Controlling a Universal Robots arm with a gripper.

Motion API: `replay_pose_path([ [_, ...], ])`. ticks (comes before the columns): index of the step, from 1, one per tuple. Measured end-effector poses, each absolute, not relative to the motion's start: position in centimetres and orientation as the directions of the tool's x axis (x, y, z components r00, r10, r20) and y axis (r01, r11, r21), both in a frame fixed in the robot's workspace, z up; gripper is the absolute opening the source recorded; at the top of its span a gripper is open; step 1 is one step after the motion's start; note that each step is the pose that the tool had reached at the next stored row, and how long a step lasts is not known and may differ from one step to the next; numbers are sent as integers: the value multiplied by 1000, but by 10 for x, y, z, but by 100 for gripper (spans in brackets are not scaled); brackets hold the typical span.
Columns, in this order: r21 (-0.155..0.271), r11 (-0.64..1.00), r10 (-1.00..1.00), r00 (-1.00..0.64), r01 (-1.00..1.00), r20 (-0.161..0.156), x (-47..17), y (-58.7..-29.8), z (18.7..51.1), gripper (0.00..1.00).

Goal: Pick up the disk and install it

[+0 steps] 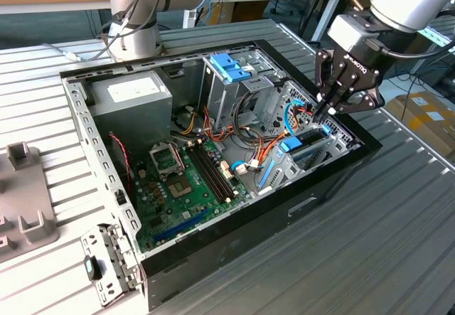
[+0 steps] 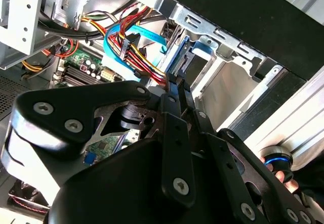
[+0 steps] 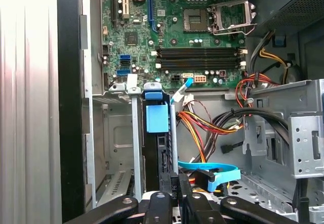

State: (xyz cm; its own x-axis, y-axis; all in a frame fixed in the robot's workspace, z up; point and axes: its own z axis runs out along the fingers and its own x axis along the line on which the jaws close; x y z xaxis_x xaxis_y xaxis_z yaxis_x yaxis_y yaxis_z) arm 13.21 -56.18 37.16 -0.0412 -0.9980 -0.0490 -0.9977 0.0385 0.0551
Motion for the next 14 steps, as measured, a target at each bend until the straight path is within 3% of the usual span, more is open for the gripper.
replay_pose_path([
  [14, 55, 16, -999, -19, -998, -50, 133, -563, 369, 18],
])
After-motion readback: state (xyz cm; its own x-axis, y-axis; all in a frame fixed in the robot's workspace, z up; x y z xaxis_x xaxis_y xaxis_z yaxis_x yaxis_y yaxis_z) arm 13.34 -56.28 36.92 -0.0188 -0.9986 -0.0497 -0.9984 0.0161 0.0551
